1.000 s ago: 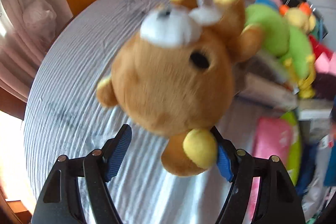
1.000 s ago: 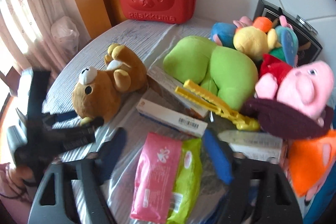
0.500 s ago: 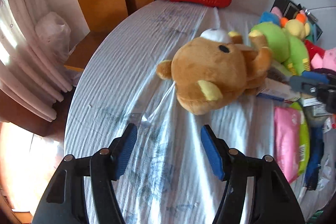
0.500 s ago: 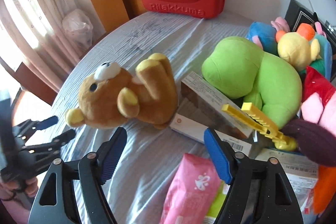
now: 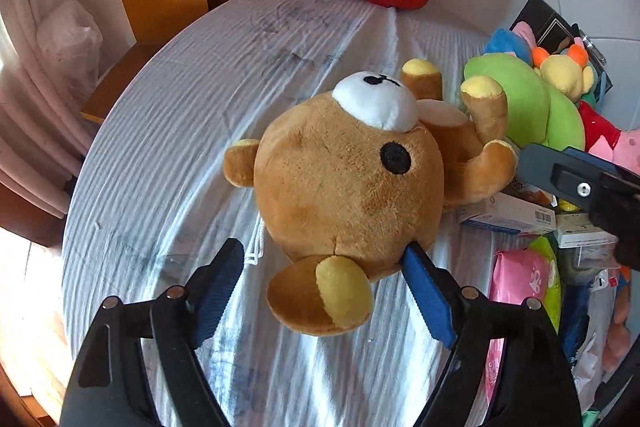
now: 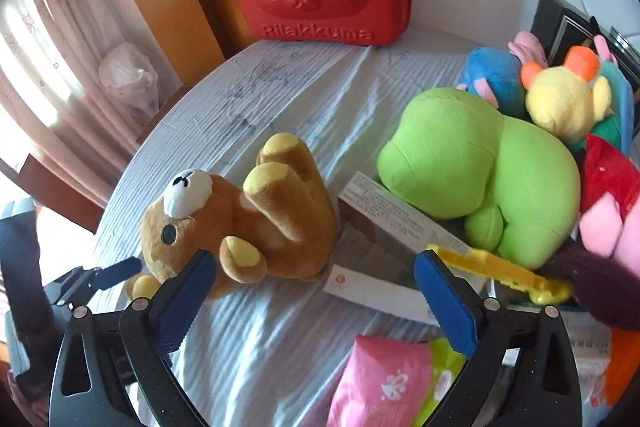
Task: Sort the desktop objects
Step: 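Grasp the brown teddy bear with the left tool while the right tool grips its legs, then carry the teddy bear over the blue crate and release it inside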
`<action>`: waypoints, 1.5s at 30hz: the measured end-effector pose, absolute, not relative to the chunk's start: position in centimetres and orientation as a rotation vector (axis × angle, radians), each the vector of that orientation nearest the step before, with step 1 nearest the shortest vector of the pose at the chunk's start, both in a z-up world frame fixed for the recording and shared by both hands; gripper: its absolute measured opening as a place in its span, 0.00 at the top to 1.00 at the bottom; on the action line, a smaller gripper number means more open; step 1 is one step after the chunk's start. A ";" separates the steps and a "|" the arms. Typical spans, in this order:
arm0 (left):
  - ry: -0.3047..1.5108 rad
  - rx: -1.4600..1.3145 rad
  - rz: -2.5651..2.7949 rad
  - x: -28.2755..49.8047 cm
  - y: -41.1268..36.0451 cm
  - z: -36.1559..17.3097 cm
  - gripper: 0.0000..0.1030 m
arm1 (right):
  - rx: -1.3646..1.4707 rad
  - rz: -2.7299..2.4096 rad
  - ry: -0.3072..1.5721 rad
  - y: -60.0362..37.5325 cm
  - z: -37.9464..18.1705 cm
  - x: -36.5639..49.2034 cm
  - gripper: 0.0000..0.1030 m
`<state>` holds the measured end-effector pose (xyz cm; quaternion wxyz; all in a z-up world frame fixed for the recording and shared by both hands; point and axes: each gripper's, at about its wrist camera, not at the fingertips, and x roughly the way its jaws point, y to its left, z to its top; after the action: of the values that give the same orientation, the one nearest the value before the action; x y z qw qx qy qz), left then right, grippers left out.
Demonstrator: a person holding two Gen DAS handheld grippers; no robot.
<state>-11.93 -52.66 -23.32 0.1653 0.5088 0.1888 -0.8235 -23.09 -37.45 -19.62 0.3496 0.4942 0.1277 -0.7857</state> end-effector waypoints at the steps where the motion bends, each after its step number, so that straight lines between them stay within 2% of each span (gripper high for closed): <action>1: 0.533 1.453 -2.350 -12.0 -52.6 -23.2 0.20 | 1.282 -2.032 0.342 -38.0 -20.0 -23.3 0.10; 6: 0.528 1.485 -2.348 -11.3 -51.9 -22.9 0.20 | 1.264 -2.022 0.328 -39.8 -21.7 -25.1 0.14; 8: 0.480 1.486 -2.341 -12.0 -51.3 -22.8 0.20 | 1.260 -2.003 0.347 -40.5 -22.4 -25.4 0.34; 9: 0.445 1.496 -2.327 -12.6 -51.1 -23.2 0.20 | 1.271 -1.979 0.350 -40.8 -22.9 -25.4 0.55; 10: 0.441 1.515 -2.329 -13.0 -51.1 -23.6 0.20 | 1.284 -1.943 0.324 -41.0 -23.1 -25.4 0.58; 14: 0.469 1.521 -2.331 -13.7 -51.4 -24.8 0.21 | 1.216 -1.956 0.397 -41.1 -22.7 -23.7 0.62; 16: 0.452 1.481 -2.360 -13.2 -51.3 -24.4 0.28 | 1.199 -1.963 0.402 -40.6 -22.4 -23.1 0.68; 18: 0.421 1.446 -2.388 -12.6 -50.9 -23.7 0.30 | 1.175 -1.973 0.406 -40.1 -21.8 -22.5 0.73; 24: 0.328 1.391 -2.459 -11.3 -49.0 -21.6 0.33 | 1.128 -2.008 0.386 -38.0 -19.8 -21.0 0.76; 32: 0.183 1.180 -2.625 -8.0 -44.7 -15.0 0.33 | 0.933 -2.132 0.330 -33.0 -13.4 -16.8 0.76; 39: 0.067 1.009 -2.802 -6.6 -39.1 -9.2 0.33 | 0.785 -2.276 0.264 -26.0 -7.4 -13.7 0.76; 45: -0.031 0.875 -2.980 -6.7 -31.0 -4.5 0.33 | 0.655 -2.451 0.226 -18.0 -2.4 -11.7 0.76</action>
<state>-6.66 -31.03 -4.48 0.0180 0.2816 -0.0098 -0.9593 -11.75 -18.05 -2.45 0.2930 0.2458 0.0849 -0.9201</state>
